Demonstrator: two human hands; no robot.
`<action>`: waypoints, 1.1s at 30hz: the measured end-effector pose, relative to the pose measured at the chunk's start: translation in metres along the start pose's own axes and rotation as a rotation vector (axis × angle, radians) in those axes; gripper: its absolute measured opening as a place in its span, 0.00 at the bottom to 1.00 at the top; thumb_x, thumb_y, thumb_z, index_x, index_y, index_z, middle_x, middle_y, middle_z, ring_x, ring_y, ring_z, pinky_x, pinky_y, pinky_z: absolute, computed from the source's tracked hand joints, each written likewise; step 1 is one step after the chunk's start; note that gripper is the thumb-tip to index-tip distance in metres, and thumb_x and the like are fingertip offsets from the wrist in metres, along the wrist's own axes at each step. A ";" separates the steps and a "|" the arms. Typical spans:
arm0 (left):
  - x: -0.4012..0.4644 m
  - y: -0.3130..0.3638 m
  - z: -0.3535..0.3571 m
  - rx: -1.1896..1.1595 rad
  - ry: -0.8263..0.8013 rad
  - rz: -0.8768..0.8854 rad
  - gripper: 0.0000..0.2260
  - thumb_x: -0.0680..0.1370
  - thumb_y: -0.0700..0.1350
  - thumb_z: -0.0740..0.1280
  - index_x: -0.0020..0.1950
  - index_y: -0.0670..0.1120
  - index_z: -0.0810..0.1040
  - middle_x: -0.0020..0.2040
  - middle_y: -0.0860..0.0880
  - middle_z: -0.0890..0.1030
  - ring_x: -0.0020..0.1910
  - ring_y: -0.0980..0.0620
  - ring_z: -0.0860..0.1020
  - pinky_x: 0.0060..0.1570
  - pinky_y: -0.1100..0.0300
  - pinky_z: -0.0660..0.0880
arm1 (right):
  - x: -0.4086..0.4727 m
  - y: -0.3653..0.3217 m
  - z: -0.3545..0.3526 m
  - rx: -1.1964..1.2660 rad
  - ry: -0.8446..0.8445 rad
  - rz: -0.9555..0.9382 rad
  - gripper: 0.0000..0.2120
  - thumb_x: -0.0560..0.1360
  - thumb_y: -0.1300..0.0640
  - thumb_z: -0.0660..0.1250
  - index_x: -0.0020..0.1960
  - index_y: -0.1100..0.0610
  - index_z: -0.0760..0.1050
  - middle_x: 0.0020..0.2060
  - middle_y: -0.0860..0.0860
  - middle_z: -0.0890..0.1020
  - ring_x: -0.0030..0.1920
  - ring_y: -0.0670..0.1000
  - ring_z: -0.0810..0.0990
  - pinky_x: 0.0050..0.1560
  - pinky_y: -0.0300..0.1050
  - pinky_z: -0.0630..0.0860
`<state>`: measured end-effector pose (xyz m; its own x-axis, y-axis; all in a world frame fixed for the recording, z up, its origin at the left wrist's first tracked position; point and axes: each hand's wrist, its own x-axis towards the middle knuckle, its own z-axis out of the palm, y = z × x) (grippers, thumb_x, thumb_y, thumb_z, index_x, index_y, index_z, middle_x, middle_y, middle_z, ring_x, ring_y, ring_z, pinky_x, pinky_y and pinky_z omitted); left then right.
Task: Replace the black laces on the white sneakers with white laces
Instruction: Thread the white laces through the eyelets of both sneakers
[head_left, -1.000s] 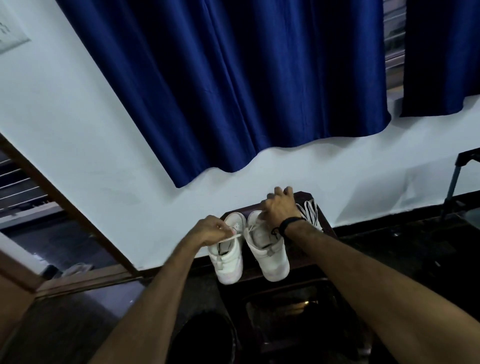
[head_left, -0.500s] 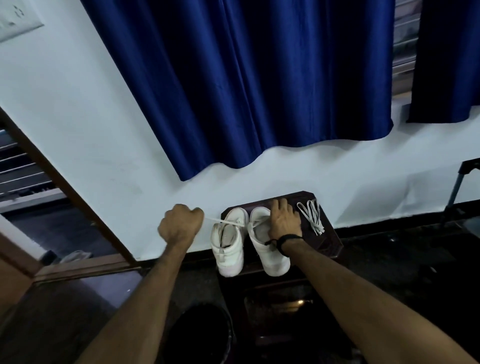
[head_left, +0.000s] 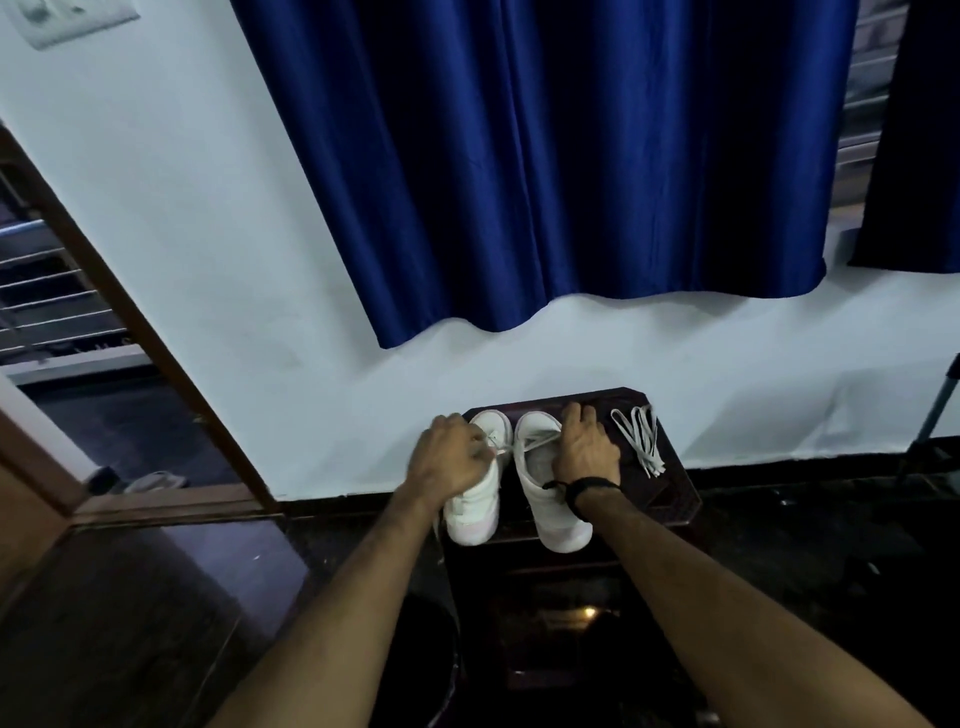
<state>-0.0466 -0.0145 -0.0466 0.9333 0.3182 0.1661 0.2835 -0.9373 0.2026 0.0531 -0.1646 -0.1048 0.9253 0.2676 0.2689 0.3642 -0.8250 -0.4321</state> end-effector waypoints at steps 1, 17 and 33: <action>0.003 0.007 0.008 0.045 -0.022 0.031 0.12 0.76 0.53 0.66 0.54 0.50 0.84 0.54 0.45 0.79 0.58 0.43 0.74 0.56 0.54 0.73 | 0.000 0.000 0.001 0.009 0.006 0.001 0.16 0.75 0.66 0.57 0.62 0.60 0.65 0.57 0.57 0.71 0.55 0.59 0.77 0.41 0.52 0.75; -0.012 -0.018 0.006 0.016 0.050 -0.119 0.08 0.71 0.47 0.66 0.41 0.49 0.85 0.48 0.50 0.78 0.54 0.46 0.74 0.53 0.54 0.65 | 0.007 0.003 0.017 0.126 -0.043 0.121 0.21 0.74 0.65 0.59 0.66 0.63 0.62 0.59 0.60 0.72 0.59 0.62 0.74 0.55 0.52 0.73; 0.061 0.023 0.037 0.225 -0.251 0.081 0.11 0.75 0.50 0.63 0.55 0.56 0.81 0.59 0.49 0.79 0.66 0.45 0.71 0.65 0.52 0.65 | 0.010 0.007 0.023 0.108 -0.034 0.144 0.17 0.77 0.62 0.56 0.65 0.59 0.63 0.58 0.57 0.72 0.59 0.59 0.73 0.46 0.52 0.74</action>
<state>0.0249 -0.0225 -0.0673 0.9720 0.2224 -0.0757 0.2212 -0.9749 -0.0236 0.0673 -0.1557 -0.1252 0.9710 0.1693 0.1691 0.2357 -0.7980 -0.5546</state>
